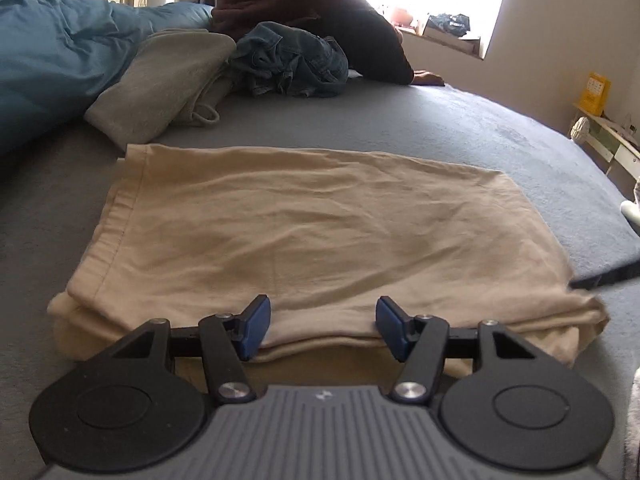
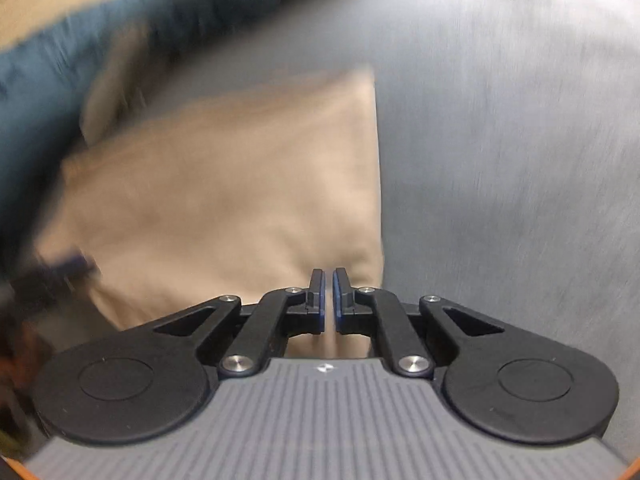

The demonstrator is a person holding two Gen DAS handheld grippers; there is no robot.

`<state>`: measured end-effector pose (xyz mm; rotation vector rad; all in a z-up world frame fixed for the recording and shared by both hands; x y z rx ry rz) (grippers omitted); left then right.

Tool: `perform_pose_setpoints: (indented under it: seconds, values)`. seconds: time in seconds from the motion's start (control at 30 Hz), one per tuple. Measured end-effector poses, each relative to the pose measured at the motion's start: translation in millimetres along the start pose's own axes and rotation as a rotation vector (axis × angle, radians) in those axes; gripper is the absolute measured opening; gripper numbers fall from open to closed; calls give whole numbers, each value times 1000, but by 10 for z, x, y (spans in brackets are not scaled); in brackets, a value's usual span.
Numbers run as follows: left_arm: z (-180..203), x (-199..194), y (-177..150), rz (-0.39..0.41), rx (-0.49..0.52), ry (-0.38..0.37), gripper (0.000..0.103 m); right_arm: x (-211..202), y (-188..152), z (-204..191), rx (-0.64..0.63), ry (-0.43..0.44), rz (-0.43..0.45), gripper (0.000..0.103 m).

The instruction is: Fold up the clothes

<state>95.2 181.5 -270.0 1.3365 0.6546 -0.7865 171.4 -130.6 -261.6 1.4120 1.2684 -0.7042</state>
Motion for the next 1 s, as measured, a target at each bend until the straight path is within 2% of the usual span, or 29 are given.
perform_pose_setpoints:
  seconds: [0.13,0.27,0.33,0.4,0.43,0.6,0.73,0.8,0.9,1.0]
  values:
    - [50,-104,40,19,44,42,60,-132,-8,-57,-45,-54,39,4]
    - [-4,-256,14,50,47,66,61,-392,-35,-164,-64,-25,68,5]
    - [-35,-307,-6,60,47,76,62,-276,-53,-197,-59,-29,42,5]
    - [-67,-358,-25,70,47,86,64,26,-80,-157,-52,-49,-6,5]
    - [-82,-383,-35,74,47,91,63,114,-100,-109,-29,-34,-3,5]
    - [-160,-510,-85,98,48,116,63,-229,-80,-126,40,0,66,8]
    - [105,-619,-105,124,147,0,68,-385,-184,-185,117,117,79,15]
    - [276,-599,-109,127,197,-53,68,-370,-244,-211,172,184,67,25]
    - [553,-500,-113,116,257,-122,68,-242,-334,-203,307,322,28,30]
    - [821,-370,-139,92,328,-179,68,-174,-422,-168,425,385,0,32]
Point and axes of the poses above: each gripper's, at about its wrist camera, not at the fingertips, and x roughly the way its jaws point, z to its right, y to its top, the point moved 5 cm from there along x, roughly the way its jaws point, and after that the axes turned 9 degrees about -z, right-handed, at the moved point
